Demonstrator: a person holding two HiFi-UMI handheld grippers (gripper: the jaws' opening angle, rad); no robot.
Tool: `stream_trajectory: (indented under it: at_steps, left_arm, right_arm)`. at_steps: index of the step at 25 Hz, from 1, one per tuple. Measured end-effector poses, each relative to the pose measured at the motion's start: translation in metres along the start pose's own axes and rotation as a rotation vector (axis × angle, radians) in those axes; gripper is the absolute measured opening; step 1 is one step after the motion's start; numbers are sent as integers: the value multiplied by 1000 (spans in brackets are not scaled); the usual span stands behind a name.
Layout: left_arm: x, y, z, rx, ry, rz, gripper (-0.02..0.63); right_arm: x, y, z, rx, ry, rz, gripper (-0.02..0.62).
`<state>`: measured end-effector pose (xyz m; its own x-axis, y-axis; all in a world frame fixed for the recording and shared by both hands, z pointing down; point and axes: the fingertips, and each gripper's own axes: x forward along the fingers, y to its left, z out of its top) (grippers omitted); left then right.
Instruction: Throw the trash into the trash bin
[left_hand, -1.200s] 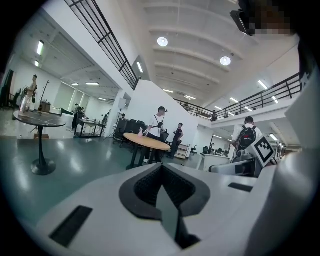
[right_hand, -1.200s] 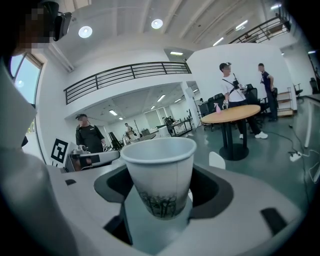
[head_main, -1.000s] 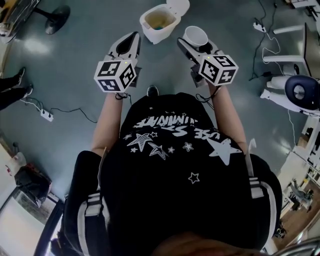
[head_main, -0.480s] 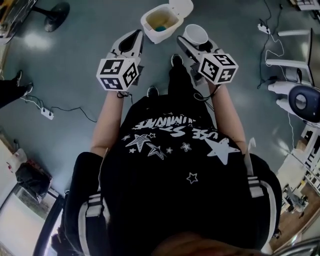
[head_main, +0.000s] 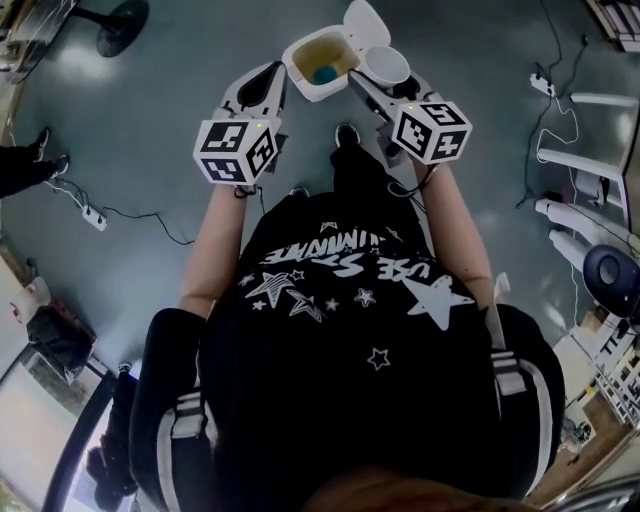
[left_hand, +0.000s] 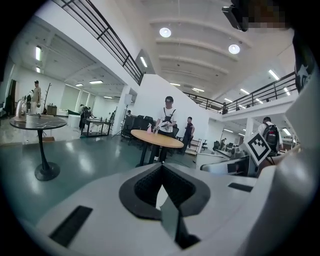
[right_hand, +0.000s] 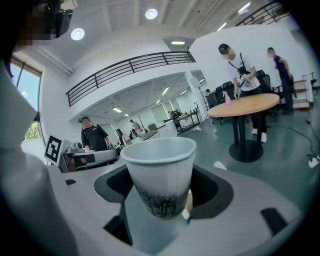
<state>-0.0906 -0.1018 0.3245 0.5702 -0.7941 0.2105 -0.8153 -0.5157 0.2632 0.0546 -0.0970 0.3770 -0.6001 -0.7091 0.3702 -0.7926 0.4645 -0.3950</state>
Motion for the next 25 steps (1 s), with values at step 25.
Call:
stream_trajectory:
  at_steps: [25]
  left_arm:
    - [176,9,-41,-65,114,173,11]
  right_arm:
    - [94,-131,6,59,201,185,333]
